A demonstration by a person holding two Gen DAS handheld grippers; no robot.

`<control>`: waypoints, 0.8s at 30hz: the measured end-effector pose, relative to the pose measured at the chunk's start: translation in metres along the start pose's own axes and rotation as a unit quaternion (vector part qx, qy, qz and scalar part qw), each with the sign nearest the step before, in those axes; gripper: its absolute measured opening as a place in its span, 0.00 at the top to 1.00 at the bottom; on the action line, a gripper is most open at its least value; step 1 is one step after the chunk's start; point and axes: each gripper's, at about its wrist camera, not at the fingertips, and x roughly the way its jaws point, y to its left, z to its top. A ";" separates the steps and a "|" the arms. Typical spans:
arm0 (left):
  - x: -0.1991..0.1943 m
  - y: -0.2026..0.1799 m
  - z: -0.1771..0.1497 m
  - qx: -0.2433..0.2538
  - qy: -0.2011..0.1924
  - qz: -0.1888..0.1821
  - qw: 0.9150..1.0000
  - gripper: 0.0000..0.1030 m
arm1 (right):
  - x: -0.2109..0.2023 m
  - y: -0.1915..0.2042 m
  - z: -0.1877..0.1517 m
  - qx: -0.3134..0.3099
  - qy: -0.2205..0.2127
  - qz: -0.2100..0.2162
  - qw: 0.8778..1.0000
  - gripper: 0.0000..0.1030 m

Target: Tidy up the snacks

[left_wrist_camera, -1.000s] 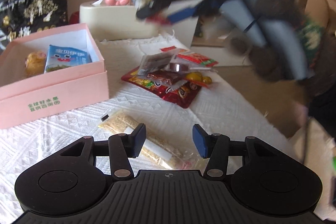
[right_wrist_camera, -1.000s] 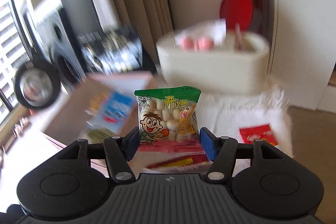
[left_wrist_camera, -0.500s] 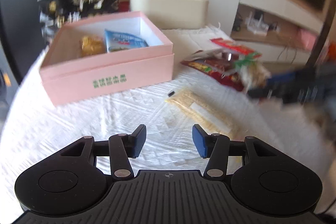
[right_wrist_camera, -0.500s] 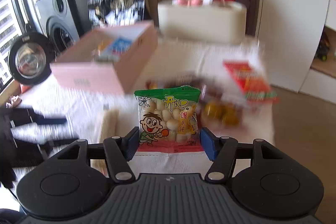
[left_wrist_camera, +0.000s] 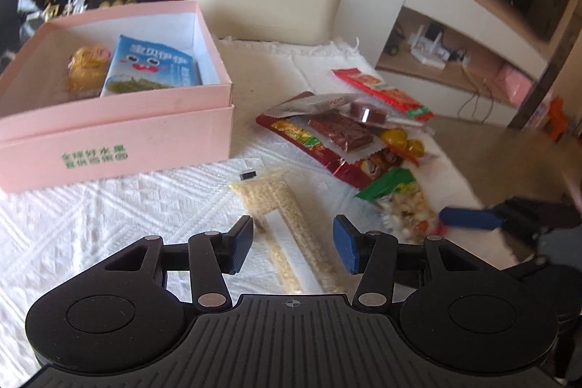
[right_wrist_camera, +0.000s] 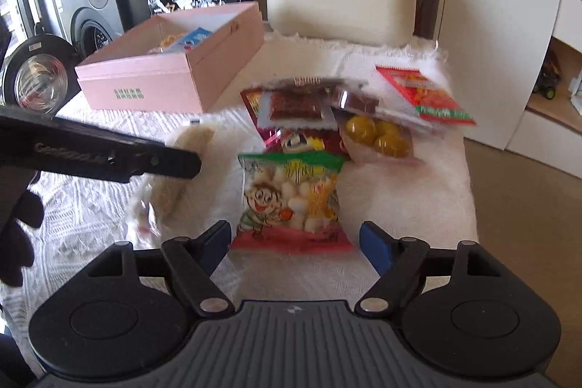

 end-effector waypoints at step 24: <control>-0.007 0.025 -0.007 0.074 0.006 0.010 0.997 0.57 | -0.002 0.004 -0.001 -0.032 -0.016 0.013 0.999 0.10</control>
